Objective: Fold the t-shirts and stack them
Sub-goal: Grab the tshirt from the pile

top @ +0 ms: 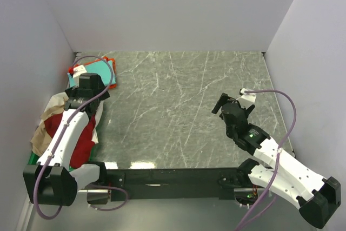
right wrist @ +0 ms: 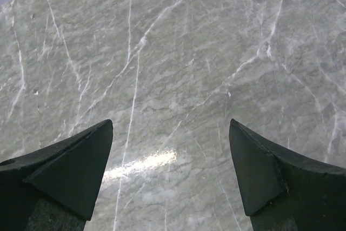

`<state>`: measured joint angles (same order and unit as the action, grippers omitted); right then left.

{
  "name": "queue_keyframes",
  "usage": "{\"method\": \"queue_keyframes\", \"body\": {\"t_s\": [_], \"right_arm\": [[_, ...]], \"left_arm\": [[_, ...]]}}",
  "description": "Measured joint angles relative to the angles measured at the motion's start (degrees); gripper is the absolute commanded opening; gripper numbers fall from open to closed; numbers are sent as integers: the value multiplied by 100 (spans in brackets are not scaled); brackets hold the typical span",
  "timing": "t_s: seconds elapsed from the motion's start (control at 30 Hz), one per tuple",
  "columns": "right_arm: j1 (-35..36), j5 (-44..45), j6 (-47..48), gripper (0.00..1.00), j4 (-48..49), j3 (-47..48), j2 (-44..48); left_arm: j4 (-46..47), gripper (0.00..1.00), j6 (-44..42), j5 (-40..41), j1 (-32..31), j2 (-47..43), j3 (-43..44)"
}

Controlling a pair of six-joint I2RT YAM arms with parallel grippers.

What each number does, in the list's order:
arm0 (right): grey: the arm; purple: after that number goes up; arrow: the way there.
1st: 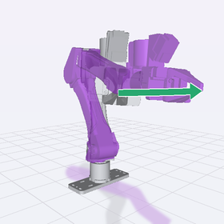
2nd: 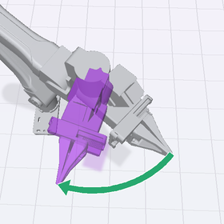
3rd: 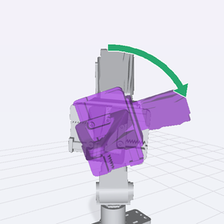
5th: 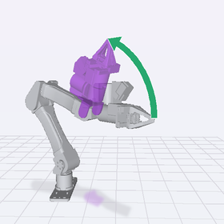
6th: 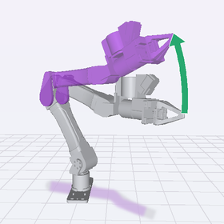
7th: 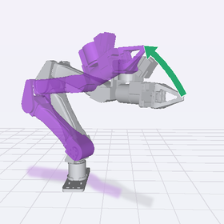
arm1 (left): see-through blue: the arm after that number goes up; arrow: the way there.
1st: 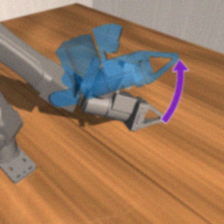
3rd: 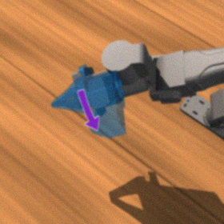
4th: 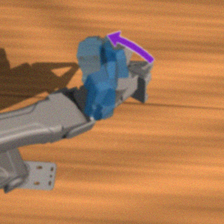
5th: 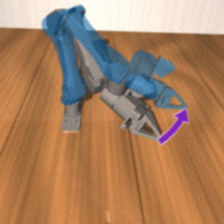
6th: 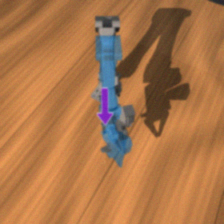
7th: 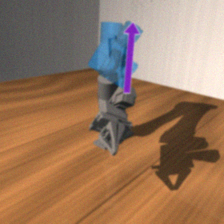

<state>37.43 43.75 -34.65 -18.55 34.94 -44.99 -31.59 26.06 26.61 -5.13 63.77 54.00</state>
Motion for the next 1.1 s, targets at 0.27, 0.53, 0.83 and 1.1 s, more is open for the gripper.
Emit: {"method": "queue_keyframes", "body": {"t_s": [0.27,0.53,0.83,1.1], "right_arm": [[-96,-223,0,94,227,-219,4],[-179,-354,2,95,267,-284,332],[-260,-459,0,95,310,-389,688],[-282,-492,0,95,310,-431,715]], "left_arm": [[-52,99,192,411,492,396,0],[-66,88,195,133,852,1123,0],[-79,0,33,-345,1025,1563,4],[-125,0,-164,-857,1038,1648,133]]}}
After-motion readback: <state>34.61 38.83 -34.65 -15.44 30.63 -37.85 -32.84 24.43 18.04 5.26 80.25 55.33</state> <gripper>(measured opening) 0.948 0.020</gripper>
